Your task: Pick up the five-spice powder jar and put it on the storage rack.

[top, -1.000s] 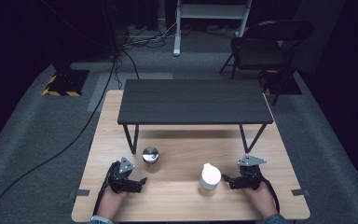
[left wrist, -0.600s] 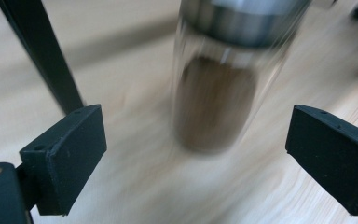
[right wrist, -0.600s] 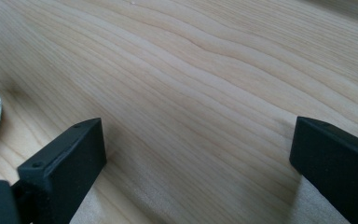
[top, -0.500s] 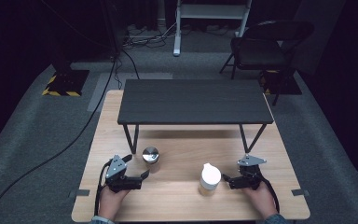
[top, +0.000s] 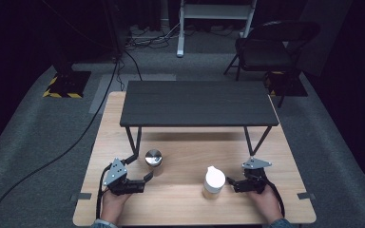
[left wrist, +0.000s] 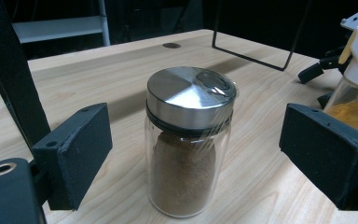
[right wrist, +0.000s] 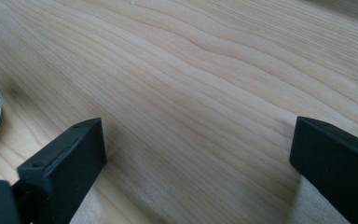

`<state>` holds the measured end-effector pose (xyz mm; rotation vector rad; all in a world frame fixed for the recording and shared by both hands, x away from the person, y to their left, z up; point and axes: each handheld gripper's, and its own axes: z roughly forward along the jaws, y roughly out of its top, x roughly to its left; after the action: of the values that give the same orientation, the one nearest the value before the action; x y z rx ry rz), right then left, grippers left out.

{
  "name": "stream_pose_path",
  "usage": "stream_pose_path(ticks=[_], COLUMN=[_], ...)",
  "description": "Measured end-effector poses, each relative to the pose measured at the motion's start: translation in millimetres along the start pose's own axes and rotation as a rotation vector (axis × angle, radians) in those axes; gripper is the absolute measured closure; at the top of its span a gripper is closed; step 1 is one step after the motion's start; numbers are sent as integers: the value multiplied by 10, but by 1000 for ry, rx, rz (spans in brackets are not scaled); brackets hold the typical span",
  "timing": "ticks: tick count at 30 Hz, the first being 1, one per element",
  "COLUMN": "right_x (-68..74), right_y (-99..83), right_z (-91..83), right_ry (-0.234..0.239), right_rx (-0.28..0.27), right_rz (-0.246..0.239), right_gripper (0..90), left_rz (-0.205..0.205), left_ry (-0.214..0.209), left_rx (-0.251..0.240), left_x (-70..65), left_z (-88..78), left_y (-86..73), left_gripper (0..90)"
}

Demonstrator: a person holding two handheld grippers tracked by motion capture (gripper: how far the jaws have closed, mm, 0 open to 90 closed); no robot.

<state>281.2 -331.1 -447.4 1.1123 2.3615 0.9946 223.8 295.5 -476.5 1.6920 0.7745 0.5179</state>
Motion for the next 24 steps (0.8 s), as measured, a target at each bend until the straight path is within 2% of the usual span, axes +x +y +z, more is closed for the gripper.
stream_pose_path(ticks=[5, 12, 17, 21, 24], right_x=[11, 22, 22, 24, 25], right_y=[-4, -11, -12, -14, -16], right_z=[-2, -13, -12, -15, -16], right_ry=[-4, -8, -8, -9, -9], right_rx=[-1, 1, 0, 0, 0], right_rz=[3, 6, 6, 7, 7], right_gripper=[32, 32, 32, 32, 32], left_rz=[9, -8, -1, -15, -16], left_ry=[-16, -37, -50, -42, -34], left_rx=[-10, -31, -36, -19, 11], left_x=[32, 47, 40, 43, 47], left_z=[78, 225, 334, 394, 426], left_y=[-11, -14, 1, 6, 20], left_gripper=[88, 94, 99, 104, 110])
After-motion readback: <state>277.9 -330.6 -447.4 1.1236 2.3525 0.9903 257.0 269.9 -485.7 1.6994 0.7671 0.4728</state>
